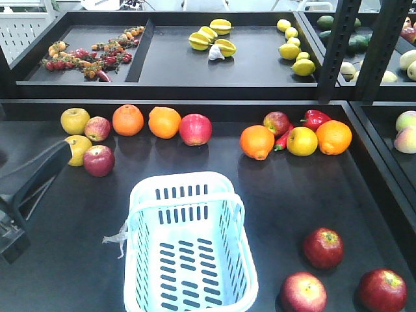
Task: Pick three apples into basket with both arms
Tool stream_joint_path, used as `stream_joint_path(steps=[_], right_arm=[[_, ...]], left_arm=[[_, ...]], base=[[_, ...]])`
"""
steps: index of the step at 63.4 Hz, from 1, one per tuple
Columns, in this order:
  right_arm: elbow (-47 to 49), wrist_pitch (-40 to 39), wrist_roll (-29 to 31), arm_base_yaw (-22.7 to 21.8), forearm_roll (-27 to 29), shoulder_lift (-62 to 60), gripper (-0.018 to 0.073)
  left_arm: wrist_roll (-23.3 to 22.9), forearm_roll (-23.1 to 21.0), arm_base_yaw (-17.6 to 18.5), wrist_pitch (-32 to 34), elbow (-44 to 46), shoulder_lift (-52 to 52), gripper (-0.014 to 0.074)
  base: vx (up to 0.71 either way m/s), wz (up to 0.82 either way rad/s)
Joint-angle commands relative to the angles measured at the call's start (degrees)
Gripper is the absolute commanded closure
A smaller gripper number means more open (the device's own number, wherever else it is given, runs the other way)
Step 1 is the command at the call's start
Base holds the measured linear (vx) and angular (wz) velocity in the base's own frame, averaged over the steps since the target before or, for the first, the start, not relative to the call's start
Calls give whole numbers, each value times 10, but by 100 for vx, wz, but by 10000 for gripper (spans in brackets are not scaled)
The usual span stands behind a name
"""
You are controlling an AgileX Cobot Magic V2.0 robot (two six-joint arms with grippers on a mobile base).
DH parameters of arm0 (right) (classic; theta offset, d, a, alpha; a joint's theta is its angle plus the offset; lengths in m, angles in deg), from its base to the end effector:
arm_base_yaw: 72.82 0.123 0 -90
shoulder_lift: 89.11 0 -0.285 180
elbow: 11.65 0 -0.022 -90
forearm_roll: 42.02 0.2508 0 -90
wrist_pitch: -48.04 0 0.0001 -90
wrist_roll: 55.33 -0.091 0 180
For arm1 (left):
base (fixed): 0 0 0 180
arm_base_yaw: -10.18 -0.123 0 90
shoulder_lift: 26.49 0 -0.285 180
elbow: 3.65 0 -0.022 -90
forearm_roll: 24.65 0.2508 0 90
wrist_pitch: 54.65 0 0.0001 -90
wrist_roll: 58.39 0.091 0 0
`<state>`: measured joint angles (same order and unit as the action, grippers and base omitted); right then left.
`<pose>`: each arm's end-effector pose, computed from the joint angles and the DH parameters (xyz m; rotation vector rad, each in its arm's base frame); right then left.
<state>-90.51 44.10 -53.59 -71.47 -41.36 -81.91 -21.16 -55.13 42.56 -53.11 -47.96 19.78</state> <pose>0.0561 0.0013 0.2103 -0.0298 1.4330 0.0033 0.1231 -0.0766 0.3495 0.5149 1.4809 -0.3418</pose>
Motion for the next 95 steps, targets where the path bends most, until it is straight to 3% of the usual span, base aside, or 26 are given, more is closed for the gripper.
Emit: stream_joint_path(steps=[1,10,15,22,33,44,95], right_arm=[[-7,-39,3,1,-2,-6,568],[-7,-39,3,1,-2,-6,568],[-7,-39,3,1,-2,-6,568],[-7,-39,3,1,-2,-6,568],[-7,-39,3,1,-2,-6,568],[-7,-39,3,1,-2,-6,568],[-7,-39,3,1,-2,-6,568]], left_arm=[[-123,105,-21,-2,14,-4,-8],[-265,252,-49,-42,14,-36,0],[-318,298,-59,-60,14,-69,4],[-349,326,-67,-104,14,-111,4],[-350,330,-69,-183,14,-161,4],[-350,331,-80,-208,13,-167,4],[-350,340,-84,-206,13,-167,4]], base=[[0,0],[0,0],[0,0],[0,0],[0,0],[0,0],[0,0]])
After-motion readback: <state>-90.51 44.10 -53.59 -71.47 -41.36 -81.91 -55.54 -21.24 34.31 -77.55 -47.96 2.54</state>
